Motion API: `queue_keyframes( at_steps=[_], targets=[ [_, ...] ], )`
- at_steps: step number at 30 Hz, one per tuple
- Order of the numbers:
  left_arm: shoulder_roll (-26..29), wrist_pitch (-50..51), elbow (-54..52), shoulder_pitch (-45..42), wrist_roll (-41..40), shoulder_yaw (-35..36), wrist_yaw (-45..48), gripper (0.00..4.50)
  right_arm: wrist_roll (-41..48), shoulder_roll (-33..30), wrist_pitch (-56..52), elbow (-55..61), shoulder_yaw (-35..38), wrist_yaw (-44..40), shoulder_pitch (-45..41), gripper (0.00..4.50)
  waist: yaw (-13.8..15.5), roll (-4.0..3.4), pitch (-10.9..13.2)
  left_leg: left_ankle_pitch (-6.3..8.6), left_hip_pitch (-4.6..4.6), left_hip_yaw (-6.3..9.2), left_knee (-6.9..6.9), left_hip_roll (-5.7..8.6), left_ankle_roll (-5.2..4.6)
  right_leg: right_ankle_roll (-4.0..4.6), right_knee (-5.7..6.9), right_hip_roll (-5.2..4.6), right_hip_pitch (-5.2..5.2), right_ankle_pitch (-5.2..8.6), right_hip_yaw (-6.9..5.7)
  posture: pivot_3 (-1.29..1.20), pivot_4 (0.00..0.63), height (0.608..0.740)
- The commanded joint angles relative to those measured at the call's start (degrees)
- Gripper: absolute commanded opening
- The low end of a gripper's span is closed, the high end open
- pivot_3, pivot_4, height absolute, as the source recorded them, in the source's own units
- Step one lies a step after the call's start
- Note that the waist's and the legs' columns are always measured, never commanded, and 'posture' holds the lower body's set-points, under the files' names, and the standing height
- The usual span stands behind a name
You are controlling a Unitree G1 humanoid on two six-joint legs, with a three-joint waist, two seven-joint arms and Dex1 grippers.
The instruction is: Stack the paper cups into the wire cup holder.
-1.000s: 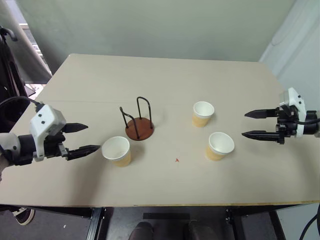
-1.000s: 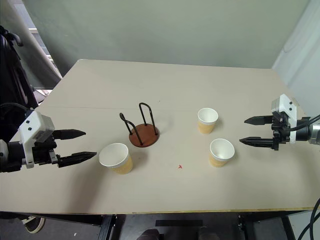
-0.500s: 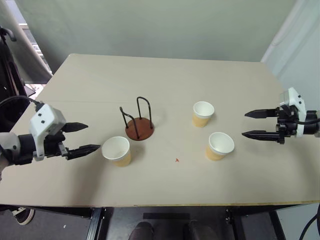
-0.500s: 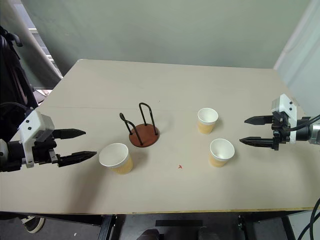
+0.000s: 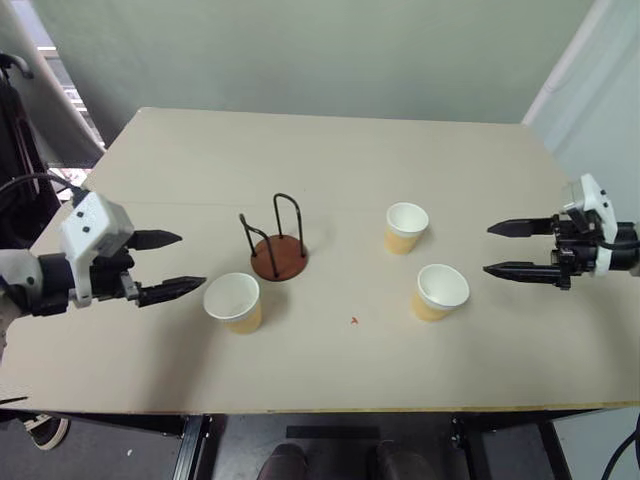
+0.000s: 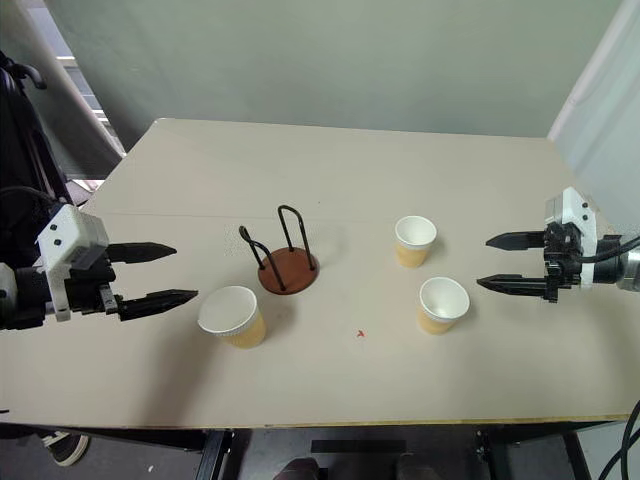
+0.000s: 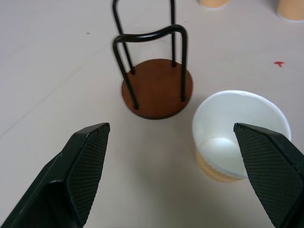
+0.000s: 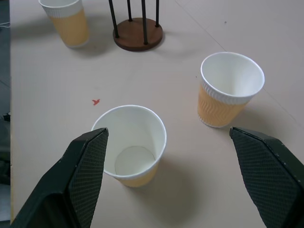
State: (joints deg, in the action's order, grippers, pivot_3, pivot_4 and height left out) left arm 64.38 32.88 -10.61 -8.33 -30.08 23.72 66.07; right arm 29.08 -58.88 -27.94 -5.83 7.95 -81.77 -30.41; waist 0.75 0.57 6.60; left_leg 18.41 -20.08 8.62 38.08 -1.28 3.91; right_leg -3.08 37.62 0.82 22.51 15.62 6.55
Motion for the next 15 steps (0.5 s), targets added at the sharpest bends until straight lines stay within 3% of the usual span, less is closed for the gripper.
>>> queue_keyframes(
  at_steps=[1,7,15],
  targets=[
    [0.92,-0.46,0.42,-0.47,0.84,-0.6,-0.1,4.47,5.02,-0.64,-2.04,4.48,4.33,-0.69,-0.71,4.15,-0.02,0.0,0.0,0.0,0.0,-0.02,0.0,0.0,0.0,0.0,-0.02,0.0,0.0,0.0,0.01,0.0,0.15,0.74],
    [-0.45,-0.55,-0.39,-2.48,2.05,-5.45,-1.99,4.47,9.86,1.46,-5.3,10.96,4.08,2.17,-3.26,4.15,-0.12,0.0,0.0,-0.02,0.01,-0.05,0.0,0.0,0.03,0.0,-0.01,0.02,0.0,0.0,0.0,0.0,0.15,0.74],
    [3.71,-1.24,2.73,-1.26,1.59,1.55,1.11,4.47,8.09,15.45,-11.38,22.61,-7.61,18.08,-13.87,4.15,-1.24,0.03,0.0,-0.02,0.06,0.16,-0.04,-0.38,0.03,0.0,0.01,0.27,0.13,-0.02,-0.01,0.0,0.15,0.74]
  ],
)
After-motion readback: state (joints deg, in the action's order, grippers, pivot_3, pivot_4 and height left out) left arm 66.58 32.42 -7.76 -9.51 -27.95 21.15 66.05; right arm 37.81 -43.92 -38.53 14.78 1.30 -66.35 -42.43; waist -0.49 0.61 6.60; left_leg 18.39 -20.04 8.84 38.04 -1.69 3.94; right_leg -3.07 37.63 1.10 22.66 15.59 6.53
